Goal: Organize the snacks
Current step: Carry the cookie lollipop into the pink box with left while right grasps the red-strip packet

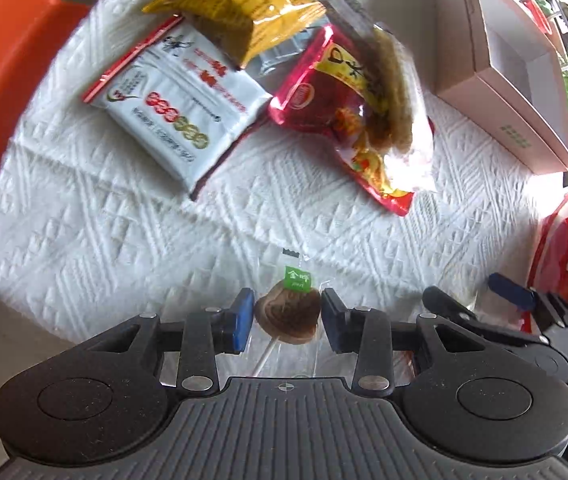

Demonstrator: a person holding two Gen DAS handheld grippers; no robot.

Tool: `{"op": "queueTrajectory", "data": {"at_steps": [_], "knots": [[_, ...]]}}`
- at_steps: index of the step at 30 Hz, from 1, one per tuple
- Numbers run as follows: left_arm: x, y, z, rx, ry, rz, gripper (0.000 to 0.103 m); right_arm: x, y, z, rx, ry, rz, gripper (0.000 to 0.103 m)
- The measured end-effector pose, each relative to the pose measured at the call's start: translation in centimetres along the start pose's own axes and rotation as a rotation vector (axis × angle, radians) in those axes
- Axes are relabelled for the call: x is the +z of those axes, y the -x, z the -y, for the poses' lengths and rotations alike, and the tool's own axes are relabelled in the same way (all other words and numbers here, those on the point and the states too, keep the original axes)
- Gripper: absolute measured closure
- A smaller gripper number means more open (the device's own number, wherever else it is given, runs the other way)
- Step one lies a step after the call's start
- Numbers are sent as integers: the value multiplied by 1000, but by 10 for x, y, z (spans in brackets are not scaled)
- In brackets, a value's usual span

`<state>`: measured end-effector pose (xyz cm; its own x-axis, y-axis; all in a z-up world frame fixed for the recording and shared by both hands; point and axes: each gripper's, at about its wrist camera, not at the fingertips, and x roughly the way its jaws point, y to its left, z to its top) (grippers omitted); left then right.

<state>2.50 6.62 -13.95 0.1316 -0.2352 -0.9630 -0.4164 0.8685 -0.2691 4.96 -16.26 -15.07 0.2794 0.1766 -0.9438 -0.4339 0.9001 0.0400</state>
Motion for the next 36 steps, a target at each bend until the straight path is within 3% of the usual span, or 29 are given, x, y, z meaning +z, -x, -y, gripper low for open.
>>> {"op": "queueTrajectory", "data": {"at_steps": [9, 14, 16, 19, 22, 24, 27, 31, 36], "knots": [[-1, -1, 10, -15, -15, -16, 61, -22, 38, 22, 5, -228, 4, 14], [-1, -9, 15, -2, -49, -46, 61, -46, 35, 7, -5, -160, -60, 14], [-2, -13, 21, 12, -75, -50, 61, -49, 27, 15, -12, -260, -127, 14], [-1, -17, 28, 41, -119, -43, 61, -50, 18, 30, 56, -524, -195, 14], [0, -17, 32, 85, -158, -35, 61, -45, 12, 33, 119, -678, -193, 14], [1, -17, 33, 96, -169, -34, 61, -32, 8, 28, 80, -668, -168, 14], [1, -15, 34, 102, -182, -30, 61, -15, 0, 15, -18, -580, -201, 15], [2, -13, 45, 48, -179, -25, 61, -16, 7, 0, -89, -377, -195, 43], [17, -3, 79, -17, -218, 28, 61, -30, 31, 11, -104, -278, -161, 49]]}}
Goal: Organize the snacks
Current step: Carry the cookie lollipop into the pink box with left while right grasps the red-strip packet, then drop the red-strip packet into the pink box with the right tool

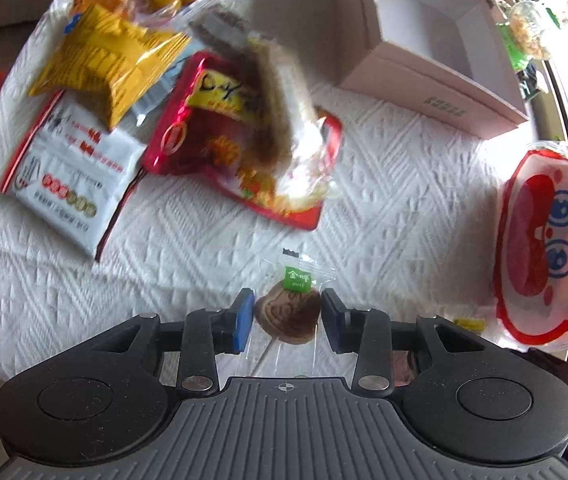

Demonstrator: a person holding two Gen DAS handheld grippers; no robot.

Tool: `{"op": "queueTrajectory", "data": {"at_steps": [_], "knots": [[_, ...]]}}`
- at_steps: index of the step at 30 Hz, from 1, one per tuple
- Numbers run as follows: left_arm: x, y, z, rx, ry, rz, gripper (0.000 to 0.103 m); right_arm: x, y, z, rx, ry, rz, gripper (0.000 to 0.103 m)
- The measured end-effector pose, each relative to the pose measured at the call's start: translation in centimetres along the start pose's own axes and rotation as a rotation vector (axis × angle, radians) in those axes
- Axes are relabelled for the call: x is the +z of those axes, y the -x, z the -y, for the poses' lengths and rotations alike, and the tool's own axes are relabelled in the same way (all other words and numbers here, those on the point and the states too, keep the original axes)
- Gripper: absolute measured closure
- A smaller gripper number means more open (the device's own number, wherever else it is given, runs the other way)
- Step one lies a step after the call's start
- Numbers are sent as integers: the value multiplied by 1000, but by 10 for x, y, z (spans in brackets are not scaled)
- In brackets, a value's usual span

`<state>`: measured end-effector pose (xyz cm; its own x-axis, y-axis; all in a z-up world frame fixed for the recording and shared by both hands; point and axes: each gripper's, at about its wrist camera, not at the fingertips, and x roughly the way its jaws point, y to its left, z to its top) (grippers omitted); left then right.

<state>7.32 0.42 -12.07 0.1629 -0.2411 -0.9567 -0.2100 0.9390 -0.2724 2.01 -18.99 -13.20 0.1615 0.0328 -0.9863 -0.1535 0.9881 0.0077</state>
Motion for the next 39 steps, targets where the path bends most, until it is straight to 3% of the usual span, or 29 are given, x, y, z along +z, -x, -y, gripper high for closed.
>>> {"op": "queueTrajectory", "data": {"at_steps": [6, 8, 11, 13, 16, 20, 23, 29, 31, 34, 39], "knots": [[62, 31, 38, -88, -32, 141, 61, 13, 34, 23, 56, 0, 110, 49], [93, 40, 51, -159, -25, 198, 61, 21, 43, 27, 80, -15, 152, 49], [141, 42, 67, -327, -1, 308, 56, 34, 50, 27, 91, -26, 201, 49], [169, 26, 76, -327, 7, 314, 60, 40, 51, 25, 86, -37, 215, 49], [185, 11, 78, -254, 3, 323, 60, 44, 51, 24, 91, -52, 219, 49], [161, 20, 53, -213, -16, 336, 60, 49, 50, 23, 84, -42, 233, 49], [127, 30, 14, -108, 2, 342, 60, 68, 60, 19, 76, -8, 291, 49], [58, 30, -60, 10, 118, 268, 60, 167, 89, 10, -8, 4, 568, 48], [41, 30, -76, 51, 116, 246, 60, 192, 85, 2, -72, 35, 621, 37], [27, 32, -98, 65, 136, 219, 60, 198, 73, -11, -91, 107, 575, 37], [20, 38, -119, 25, 183, 217, 60, 155, 41, -26, 88, 140, 408, 37]]}}
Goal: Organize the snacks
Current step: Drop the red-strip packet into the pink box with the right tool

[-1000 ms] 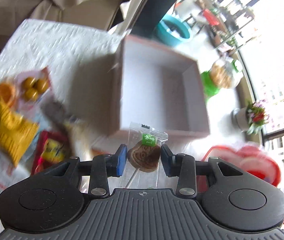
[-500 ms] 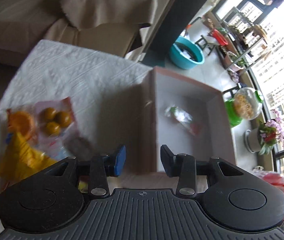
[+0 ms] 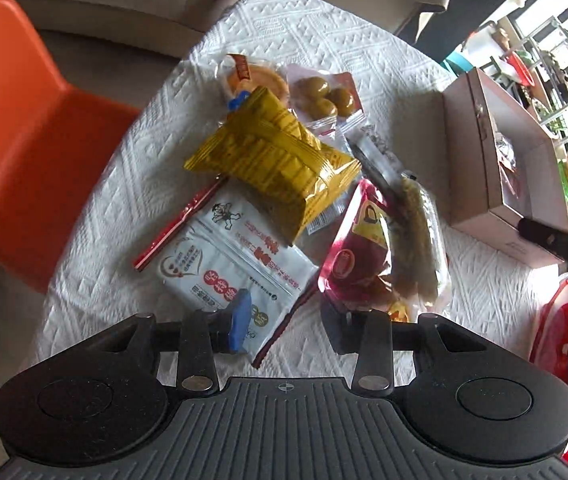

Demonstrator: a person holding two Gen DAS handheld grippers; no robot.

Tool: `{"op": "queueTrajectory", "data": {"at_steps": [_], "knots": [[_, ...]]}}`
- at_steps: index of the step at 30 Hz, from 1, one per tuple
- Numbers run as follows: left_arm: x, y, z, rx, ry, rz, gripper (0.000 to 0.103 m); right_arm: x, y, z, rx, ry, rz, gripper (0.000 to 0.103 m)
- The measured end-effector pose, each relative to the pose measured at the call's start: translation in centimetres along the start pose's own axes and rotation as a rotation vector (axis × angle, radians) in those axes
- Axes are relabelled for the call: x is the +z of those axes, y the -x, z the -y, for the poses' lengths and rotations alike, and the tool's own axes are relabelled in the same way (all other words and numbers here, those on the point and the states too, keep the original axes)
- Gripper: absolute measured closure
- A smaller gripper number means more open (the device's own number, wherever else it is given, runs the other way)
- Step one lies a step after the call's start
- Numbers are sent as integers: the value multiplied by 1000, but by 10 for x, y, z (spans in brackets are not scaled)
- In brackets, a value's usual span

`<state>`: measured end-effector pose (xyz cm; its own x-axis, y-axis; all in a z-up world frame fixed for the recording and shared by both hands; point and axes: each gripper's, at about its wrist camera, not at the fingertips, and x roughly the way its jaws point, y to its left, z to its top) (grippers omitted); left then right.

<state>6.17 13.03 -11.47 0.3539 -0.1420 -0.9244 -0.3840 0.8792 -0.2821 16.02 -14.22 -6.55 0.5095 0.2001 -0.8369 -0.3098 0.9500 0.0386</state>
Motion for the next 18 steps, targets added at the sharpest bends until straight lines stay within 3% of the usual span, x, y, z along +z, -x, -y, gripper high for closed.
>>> {"op": "queueTrajectory", "data": {"at_steps": [5, 8, 10, 13, 18], "knots": [[10, -5, 19, -75, -82, 2, 60, -31, -36, -39, 153, -32, -157, 40], [16, -5, 35, -92, -148, 0, 60, -33, -54, -56, 195, -40, -195, 52], [16, -4, 39, -89, -163, 3, 60, -35, -58, -63, 210, -31, -229, 73], [19, -7, 29, -42, -131, 23, 60, -43, -52, -58, 202, -20, -244, 73], [35, -13, -10, 128, -37, 74, 60, -77, -41, -27, 135, -45, -316, 73]]}}
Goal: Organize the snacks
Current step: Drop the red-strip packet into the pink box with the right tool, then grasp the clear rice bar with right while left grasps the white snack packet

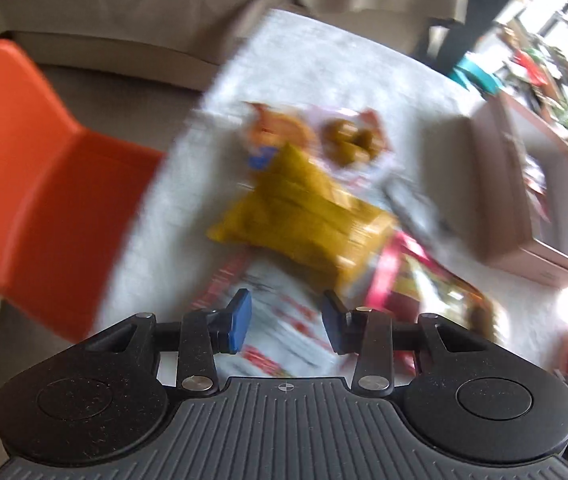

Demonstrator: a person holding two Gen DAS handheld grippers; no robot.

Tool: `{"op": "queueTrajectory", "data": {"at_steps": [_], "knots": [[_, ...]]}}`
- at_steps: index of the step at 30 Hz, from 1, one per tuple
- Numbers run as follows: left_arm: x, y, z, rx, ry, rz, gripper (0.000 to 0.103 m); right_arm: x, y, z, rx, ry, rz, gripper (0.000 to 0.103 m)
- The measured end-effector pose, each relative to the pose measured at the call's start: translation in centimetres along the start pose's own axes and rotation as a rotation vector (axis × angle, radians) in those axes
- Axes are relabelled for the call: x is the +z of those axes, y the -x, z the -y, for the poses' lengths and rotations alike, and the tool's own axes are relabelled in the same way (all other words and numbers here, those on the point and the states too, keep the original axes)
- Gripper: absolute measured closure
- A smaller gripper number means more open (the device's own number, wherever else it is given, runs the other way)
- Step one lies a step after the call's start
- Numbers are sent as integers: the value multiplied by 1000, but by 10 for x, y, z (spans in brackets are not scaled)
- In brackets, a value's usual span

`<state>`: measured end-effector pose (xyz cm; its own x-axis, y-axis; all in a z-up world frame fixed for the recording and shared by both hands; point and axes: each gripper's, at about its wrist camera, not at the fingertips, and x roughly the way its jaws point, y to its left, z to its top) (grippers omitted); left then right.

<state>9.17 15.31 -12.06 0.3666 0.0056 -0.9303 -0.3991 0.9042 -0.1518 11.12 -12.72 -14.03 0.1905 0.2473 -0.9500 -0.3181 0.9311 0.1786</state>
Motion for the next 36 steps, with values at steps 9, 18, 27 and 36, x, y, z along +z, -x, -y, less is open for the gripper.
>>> {"op": "queueTrajectory", "data": {"at_steps": [9, 18, 27, 36], "knots": [[-5, -17, -9, -61, -91, -42, 60, -40, 12, 14, -14, -40, -22, 71], [-48, 9, 27, -69, -214, -109, 60, -35, 6, 0, -40, 29, -36, 60], [-79, 11, -11, -123, 292, -187, 60, -43, -1, -24, -81, 123, -16, 30], [-58, -18, 61, -76, -35, -157, 36, -49, -5, -34, -122, 144, -6, 23]]}}
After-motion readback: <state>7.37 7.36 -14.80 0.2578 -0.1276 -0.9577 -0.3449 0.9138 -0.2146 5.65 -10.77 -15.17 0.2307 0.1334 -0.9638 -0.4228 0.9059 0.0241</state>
